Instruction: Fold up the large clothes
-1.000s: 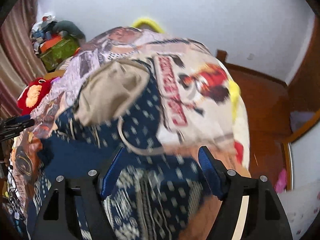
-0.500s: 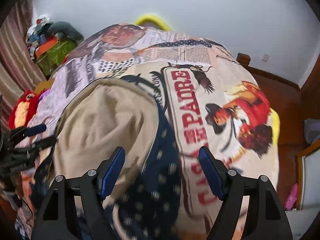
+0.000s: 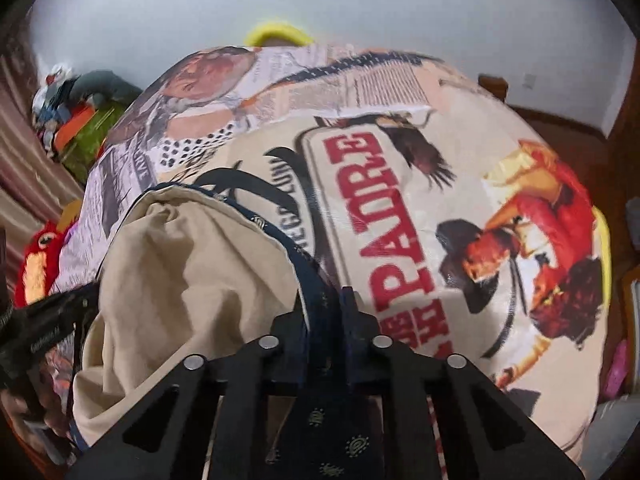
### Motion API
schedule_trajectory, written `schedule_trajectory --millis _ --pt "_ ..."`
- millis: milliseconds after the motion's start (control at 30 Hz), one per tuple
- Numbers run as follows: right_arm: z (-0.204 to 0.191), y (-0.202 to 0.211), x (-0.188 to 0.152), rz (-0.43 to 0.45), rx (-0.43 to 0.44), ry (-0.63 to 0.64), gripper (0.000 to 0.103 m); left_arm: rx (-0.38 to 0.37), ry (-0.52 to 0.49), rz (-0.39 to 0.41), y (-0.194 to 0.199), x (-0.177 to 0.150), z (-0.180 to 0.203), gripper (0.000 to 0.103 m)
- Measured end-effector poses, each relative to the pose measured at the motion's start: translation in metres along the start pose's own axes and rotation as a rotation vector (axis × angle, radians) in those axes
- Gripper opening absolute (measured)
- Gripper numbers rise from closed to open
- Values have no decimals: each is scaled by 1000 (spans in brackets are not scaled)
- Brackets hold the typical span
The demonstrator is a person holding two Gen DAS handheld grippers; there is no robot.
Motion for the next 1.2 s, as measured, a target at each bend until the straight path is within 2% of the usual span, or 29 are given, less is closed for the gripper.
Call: schedule_trajectory --millis 100,267,400,600,733,933,1200 --pt "-6 27 -3 39 30 -6 7 3 -48 53 34 -7 6 6" --pt "-27 90 -20 104 42 75 7 -36 -101 95 104 -30 10 6" --pt "-38 145 -50 138 65 117 7 -50 -179 116 158 -65 18 6" --pt "-48 208 -114 151 70 159 7 -72 -250 94 210 -129 24 6" --pt "-52 233 -159 118 95 149 7 -85 -268 61 224 -165 23 6" --pt "-54 249 -222 63 77 140 7 -63 -278 -9 228 -222 14 7" --pt "-62 253 -280 -15 75 183 7 -31 -372 -45 237 -284 7 7"
Point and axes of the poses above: each gripper's, at about its wrist camera, not at the fingertips, and y roughly against the way its jaws point, z to its right, x to its top, the point moved 4 cm from there along -y, roughly the way its jaws point, and after that the axes turned 5 degrees about y, right-handed, at the moved point
